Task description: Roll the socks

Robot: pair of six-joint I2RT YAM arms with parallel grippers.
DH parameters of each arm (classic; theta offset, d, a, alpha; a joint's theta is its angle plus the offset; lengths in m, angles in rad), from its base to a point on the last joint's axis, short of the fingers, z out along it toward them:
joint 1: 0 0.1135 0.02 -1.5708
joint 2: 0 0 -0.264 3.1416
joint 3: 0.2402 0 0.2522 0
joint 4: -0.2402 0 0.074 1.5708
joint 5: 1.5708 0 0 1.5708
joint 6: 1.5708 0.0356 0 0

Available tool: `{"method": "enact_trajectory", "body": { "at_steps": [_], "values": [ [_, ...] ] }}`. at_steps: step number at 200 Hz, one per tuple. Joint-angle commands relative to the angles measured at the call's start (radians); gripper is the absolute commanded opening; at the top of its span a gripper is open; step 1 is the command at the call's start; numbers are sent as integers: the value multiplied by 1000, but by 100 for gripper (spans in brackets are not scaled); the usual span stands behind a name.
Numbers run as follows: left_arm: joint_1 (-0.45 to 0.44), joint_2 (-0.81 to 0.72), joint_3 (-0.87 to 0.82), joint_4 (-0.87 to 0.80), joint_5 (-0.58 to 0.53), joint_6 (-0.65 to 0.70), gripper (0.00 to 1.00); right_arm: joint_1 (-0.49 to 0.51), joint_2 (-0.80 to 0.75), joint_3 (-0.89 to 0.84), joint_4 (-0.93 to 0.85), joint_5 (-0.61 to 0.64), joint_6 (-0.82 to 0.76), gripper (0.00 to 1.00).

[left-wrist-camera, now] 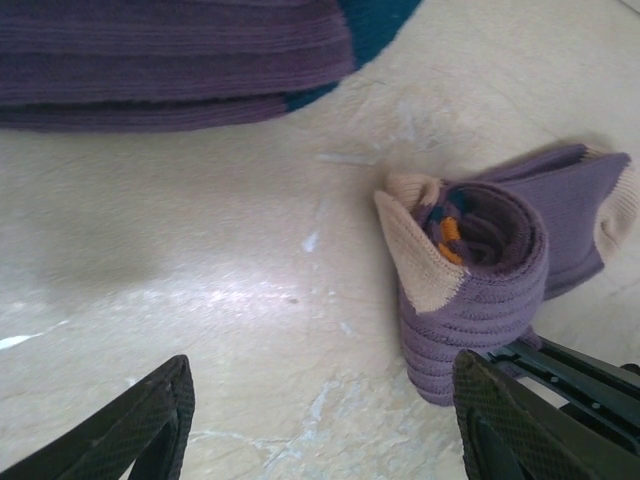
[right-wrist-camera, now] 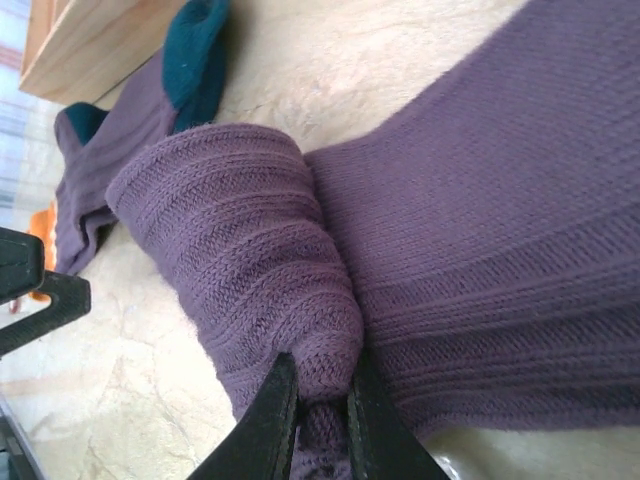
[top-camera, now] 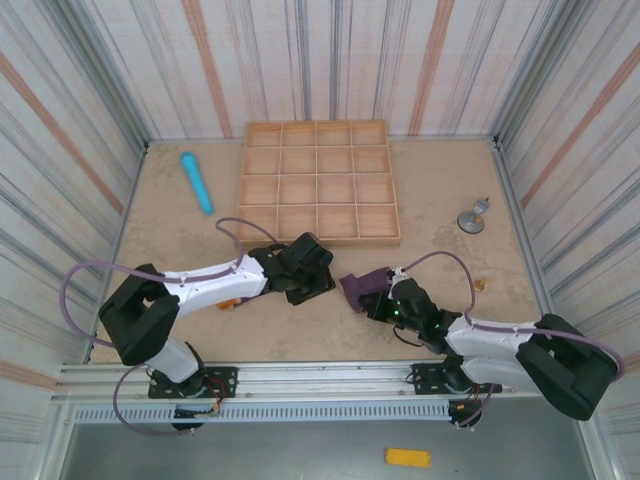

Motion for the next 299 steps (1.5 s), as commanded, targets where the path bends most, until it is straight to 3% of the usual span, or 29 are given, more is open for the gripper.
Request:
{"method": "enact_trajectory", "body": {
  "at_steps": [1,66,121,143,202,224,254,264,280,299],
  "values": [
    [-10,36,25,48,27,55,69,-30,4,-55,-355,-21,73,0],
    [-32,118,49,178,66,150,61,-64,134,-29,-321,-50,68,0],
    [-37,210,88,163,52,136,56,-74,210,-26,-277,-62,74,0],
    [-35,233,90,153,46,122,49,-88,207,-36,-268,-69,77,0],
    [-34,283,101,128,-7,120,46,-122,194,-42,-252,-99,48,0],
    [-28,324,123,101,-9,120,39,-133,190,-51,-217,-125,35,0],
    [-10,372,156,44,-2,127,35,-137,144,-45,-236,-135,4,0],
    [-5,376,156,41,2,130,27,-136,118,-39,-261,-134,-11,0],
    [6,374,156,28,18,137,14,-136,64,-31,-287,-143,-43,9],
    [18,360,154,-1,31,141,1,-136,-20,-14,-337,-152,-93,29]
  ]
}}
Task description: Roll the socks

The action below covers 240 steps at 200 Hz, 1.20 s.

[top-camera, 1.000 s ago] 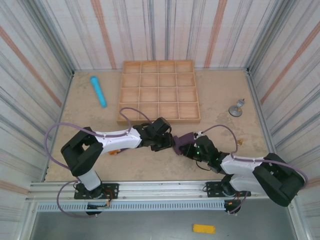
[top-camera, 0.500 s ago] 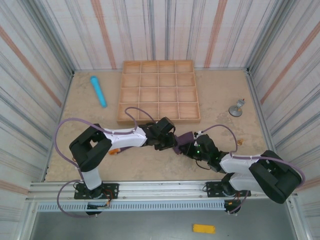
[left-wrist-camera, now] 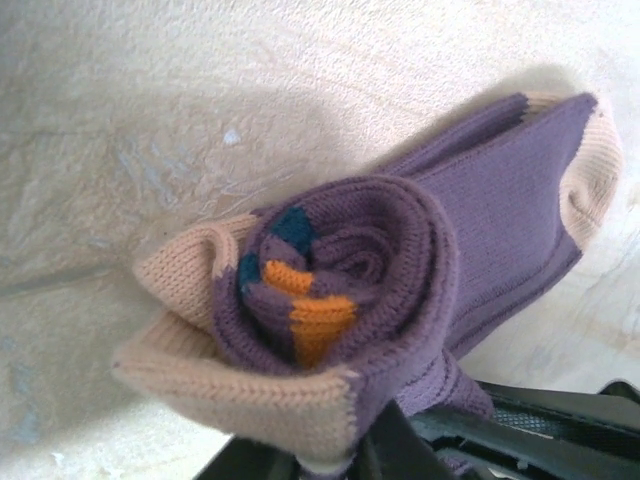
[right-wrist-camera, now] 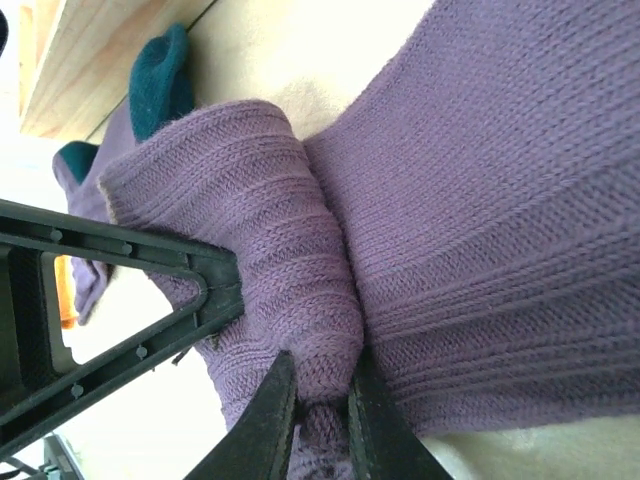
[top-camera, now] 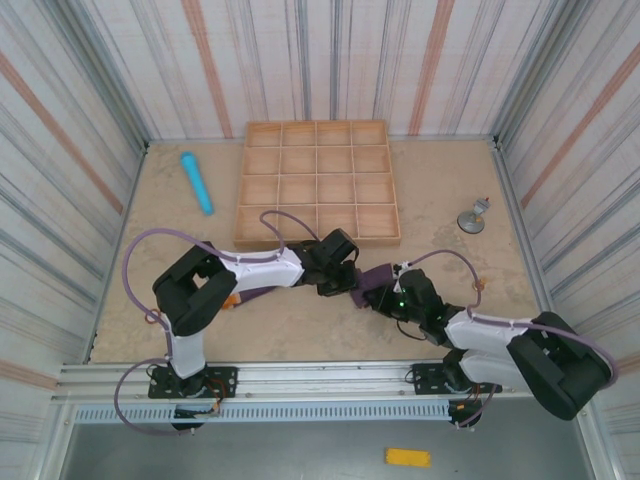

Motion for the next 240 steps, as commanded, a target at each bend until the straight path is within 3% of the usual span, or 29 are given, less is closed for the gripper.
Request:
{"method": "enact_trajectory", "body": {
  "at_steps": [1,48,100,171,218,240],
  "values": [
    [40,49,-29,-165,-68,14,0,1,-59,-36,-323,-9,-103,29],
    [44,-20,-32,-301,-91,-9,0,8,-327,14,-461,-1,-236,60],
    [31,-92,-69,-384,-100,-106,0,98,-482,74,-513,110,-455,69],
    [32,-127,-41,-439,-102,-160,0,460,-190,163,-274,473,-800,69],
    [41,-117,-43,-426,-77,-173,0,557,36,192,-22,553,-964,65],
    [47,-118,-54,-416,-75,-177,0,564,140,217,44,546,-997,58]
  ]
}}
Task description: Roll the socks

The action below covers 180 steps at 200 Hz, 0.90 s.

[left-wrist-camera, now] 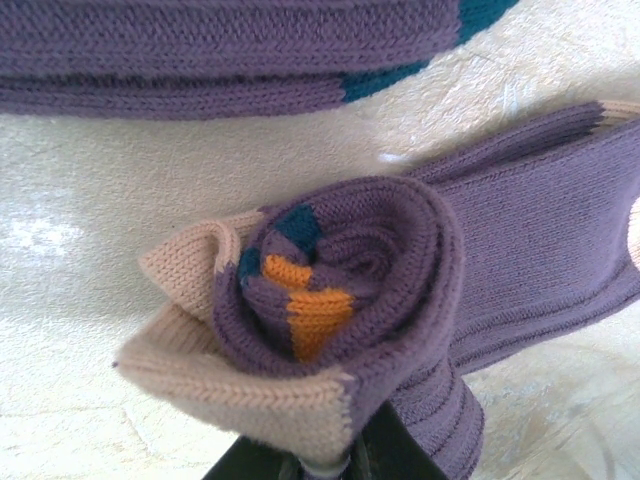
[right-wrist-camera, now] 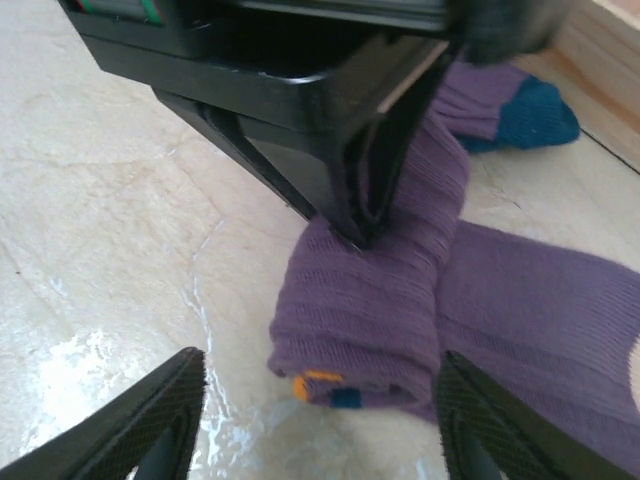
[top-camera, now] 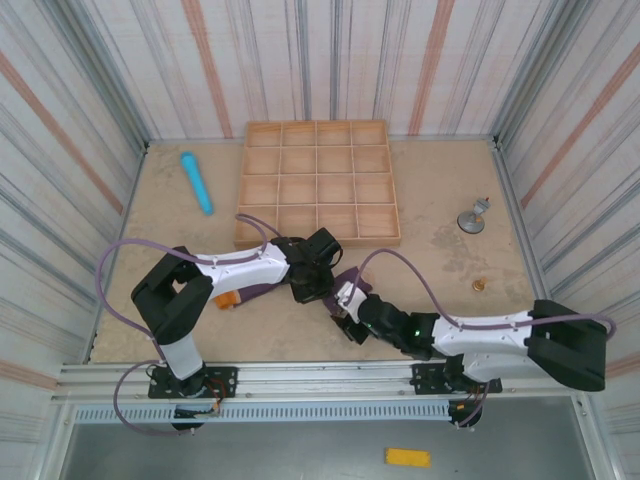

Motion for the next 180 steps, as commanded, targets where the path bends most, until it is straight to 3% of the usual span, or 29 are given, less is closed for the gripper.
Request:
{"method": "enact_trajectory", "body": {
  "at_steps": [1,41,59,105,180],
  "values": [
    [10,4,-26,-88,-19,-24,0,12,84,41,147,48,-110,58],
    [22,0,-28,-82,-13,-21,0,15,217,63,230,45,-116,57],
    [22,-2,-38,-71,-7,-24,0,15,258,72,231,70,-99,52],
    [33,-12,-72,-25,32,-29,0,17,295,44,239,119,-34,51],
    [48,0,-69,-34,53,-14,0,85,317,41,228,300,-15,54]
  ]
}}
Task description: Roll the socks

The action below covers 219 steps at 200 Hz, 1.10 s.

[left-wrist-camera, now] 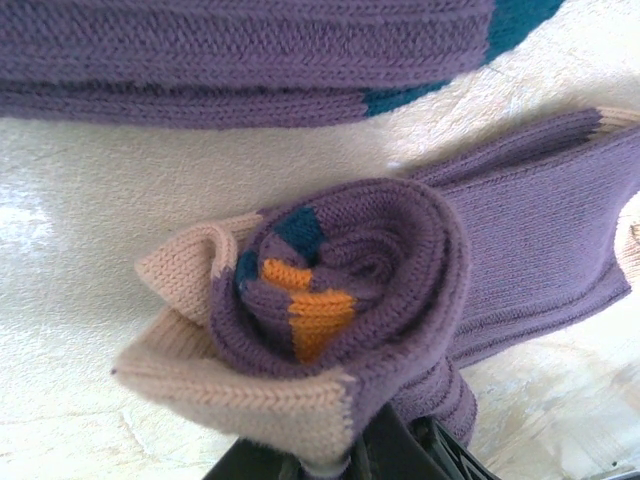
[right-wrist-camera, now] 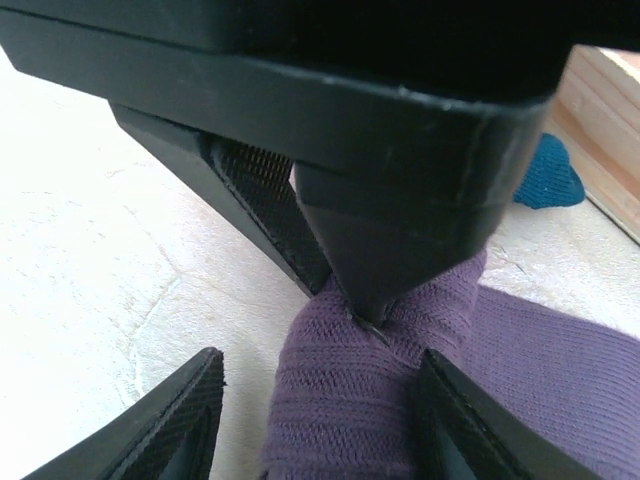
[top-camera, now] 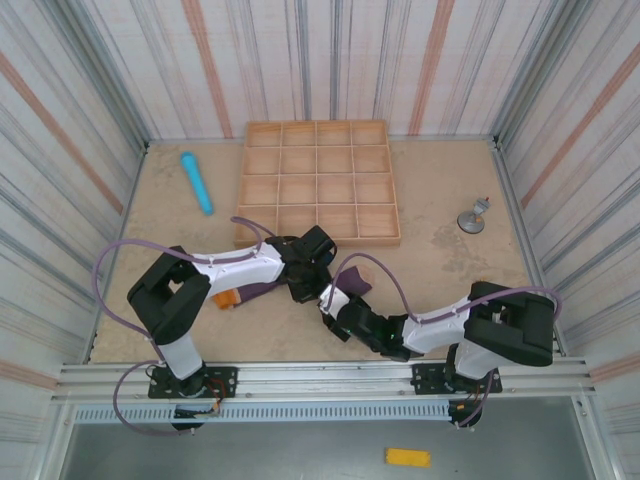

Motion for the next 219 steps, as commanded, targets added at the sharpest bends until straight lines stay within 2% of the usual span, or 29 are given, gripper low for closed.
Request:
{"method": "enact_trajectory", "body": {
  "at_steps": [1,57,78,109,129,139,151,167,188,219],
  "values": [
    [10,14,-31,-79,-11,-1,0,23,16,-13,-22,110,41,55],
    [12,16,-28,-83,-5,12,0,34,66,3,-18,193,45,52],
    [12,16,-28,-82,-1,16,0,34,84,6,-15,187,51,48],
    [12,18,-20,-75,11,22,0,33,88,12,-19,138,62,29],
    [10,4,-24,-74,6,16,18,11,78,3,-28,75,105,12],
    [10,-5,-23,-73,2,18,42,-10,72,-10,-29,35,139,7],
    [10,-20,-21,-75,-1,24,63,-36,53,-29,-31,-25,183,3],
    [9,-43,-22,-74,-15,28,79,-70,27,-54,-32,-99,238,0],
    [3,-83,-32,-45,-52,34,86,-127,4,-76,-54,-195,315,0],
    [-21,-159,-67,32,-122,49,87,-225,-31,-140,-28,-356,433,0]
  ]
}}
